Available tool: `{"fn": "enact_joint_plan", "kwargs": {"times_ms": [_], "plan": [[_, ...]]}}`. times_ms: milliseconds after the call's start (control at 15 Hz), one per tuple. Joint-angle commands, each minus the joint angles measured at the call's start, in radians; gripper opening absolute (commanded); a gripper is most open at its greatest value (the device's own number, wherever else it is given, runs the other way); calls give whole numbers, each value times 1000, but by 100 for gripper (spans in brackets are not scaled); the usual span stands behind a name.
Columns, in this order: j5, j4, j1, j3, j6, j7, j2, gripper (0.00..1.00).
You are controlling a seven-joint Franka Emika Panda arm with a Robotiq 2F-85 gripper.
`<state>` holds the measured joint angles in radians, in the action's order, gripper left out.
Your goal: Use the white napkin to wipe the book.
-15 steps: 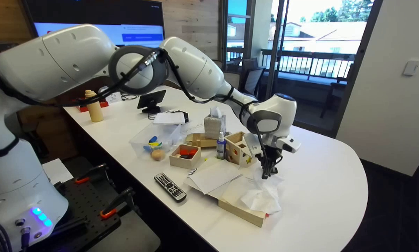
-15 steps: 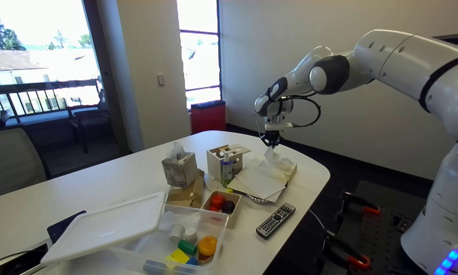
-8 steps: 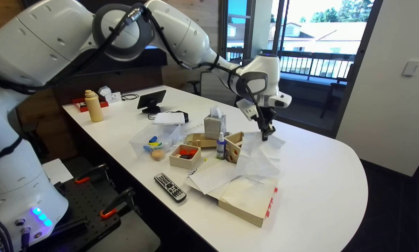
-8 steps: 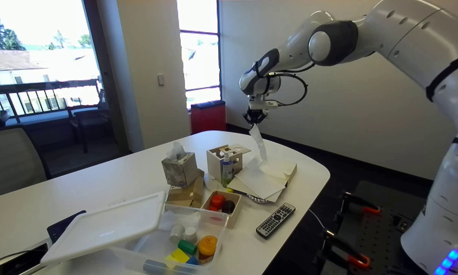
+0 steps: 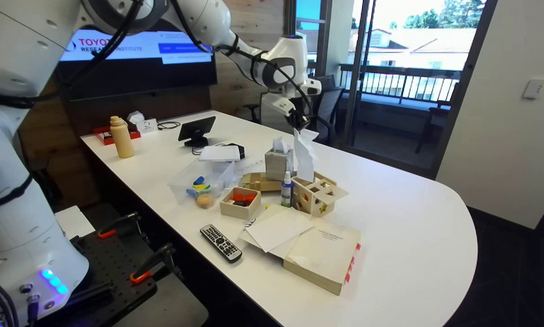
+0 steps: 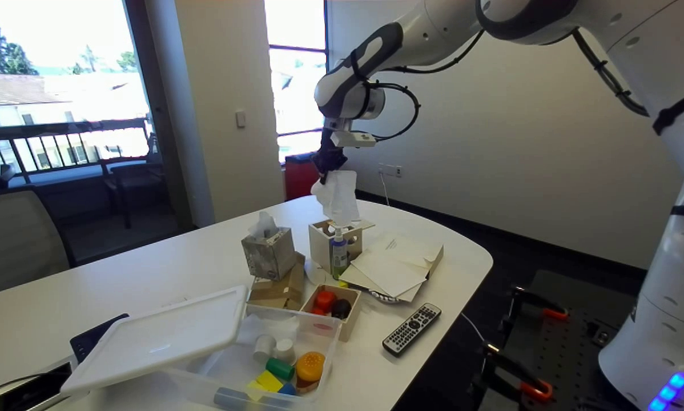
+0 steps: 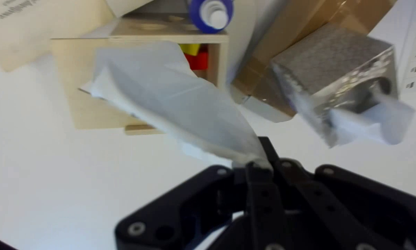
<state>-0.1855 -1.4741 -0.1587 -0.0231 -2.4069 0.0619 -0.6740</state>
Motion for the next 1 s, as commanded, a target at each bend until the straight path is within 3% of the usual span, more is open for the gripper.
{"fn": "enact_joint_plan", "kwargs": {"times_ms": [0,333,933], "plan": [[20,-80,57,82,-7,76,43,0],[16,-37,110,187,63,187,-68,0],[75,109,148,179,148,183,-309,0]]}}
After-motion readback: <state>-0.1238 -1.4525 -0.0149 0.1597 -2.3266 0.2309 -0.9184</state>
